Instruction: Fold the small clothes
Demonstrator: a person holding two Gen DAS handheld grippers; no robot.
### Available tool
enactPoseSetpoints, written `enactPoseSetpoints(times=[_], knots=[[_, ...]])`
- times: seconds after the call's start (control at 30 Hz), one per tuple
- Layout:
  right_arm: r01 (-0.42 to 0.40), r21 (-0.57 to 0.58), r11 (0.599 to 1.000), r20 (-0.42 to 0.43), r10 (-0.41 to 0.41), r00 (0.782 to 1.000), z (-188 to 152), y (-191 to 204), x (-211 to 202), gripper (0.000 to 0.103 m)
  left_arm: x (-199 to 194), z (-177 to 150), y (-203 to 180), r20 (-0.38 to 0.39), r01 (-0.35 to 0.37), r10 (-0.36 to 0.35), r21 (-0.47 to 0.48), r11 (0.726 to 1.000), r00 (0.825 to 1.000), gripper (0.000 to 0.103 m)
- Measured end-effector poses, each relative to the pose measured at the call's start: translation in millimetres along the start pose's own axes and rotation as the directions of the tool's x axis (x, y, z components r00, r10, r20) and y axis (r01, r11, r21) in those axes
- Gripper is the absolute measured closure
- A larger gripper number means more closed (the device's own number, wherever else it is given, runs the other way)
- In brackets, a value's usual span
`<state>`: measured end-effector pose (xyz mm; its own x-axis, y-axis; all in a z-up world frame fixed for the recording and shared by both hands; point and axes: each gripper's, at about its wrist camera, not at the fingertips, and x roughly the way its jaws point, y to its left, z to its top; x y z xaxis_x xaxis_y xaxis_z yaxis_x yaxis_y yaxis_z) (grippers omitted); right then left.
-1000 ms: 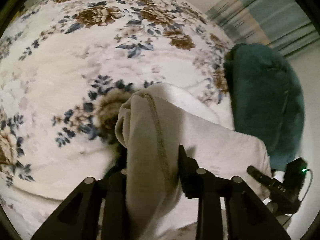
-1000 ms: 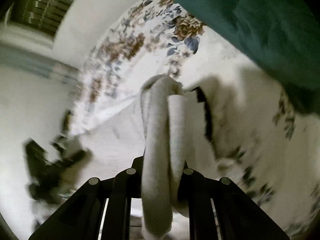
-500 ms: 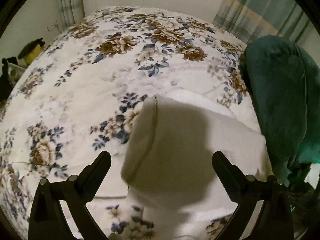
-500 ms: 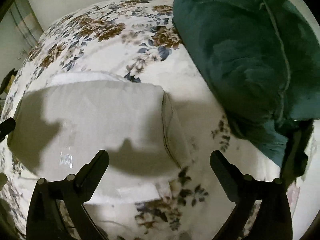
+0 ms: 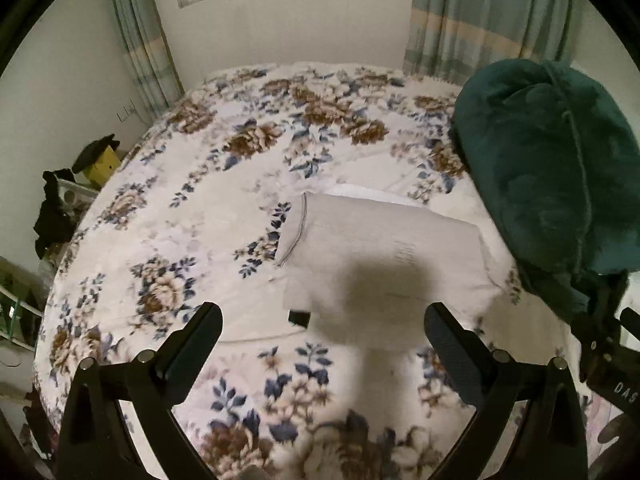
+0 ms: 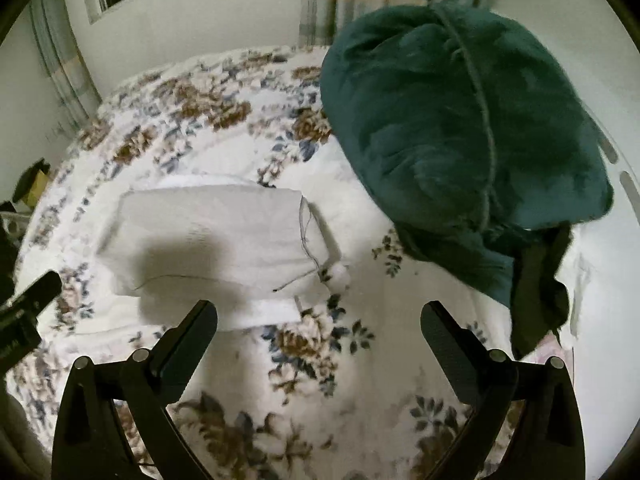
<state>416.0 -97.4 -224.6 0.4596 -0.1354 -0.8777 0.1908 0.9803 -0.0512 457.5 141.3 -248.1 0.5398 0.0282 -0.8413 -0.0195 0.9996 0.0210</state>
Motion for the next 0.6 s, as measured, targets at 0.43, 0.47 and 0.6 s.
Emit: enactPoseSetpoints(times=[0.43, 0.47, 0.6], knots=[[-0.009, -0.023, 1.000, 0.207, 0.014, 0.978, -59.7, -24.3, -242.0, 0.000, -183.2, -44.6, 5.1, 0.094, 0.000, 0.000, -0.006, 1.000, 0.996, 0.000], [-0.012, -0.022, 1.000, 0.217, 0.017, 0.976, -62.4, -25.7, -256.0, 0.000, -200.0, -47.1, 4.1, 0.107, 0.005, -0.004, -0.007, 1.000, 0.994, 0.000], [-0.031, -0.016, 0.999, 0.268, 0.034, 0.963, -79.2, -37.3, -319.9, 0.000, -246.5, -58.6, 4.1, 0.150, 0.000, 0.002, -0.010, 1.000, 0.989, 0.000]])
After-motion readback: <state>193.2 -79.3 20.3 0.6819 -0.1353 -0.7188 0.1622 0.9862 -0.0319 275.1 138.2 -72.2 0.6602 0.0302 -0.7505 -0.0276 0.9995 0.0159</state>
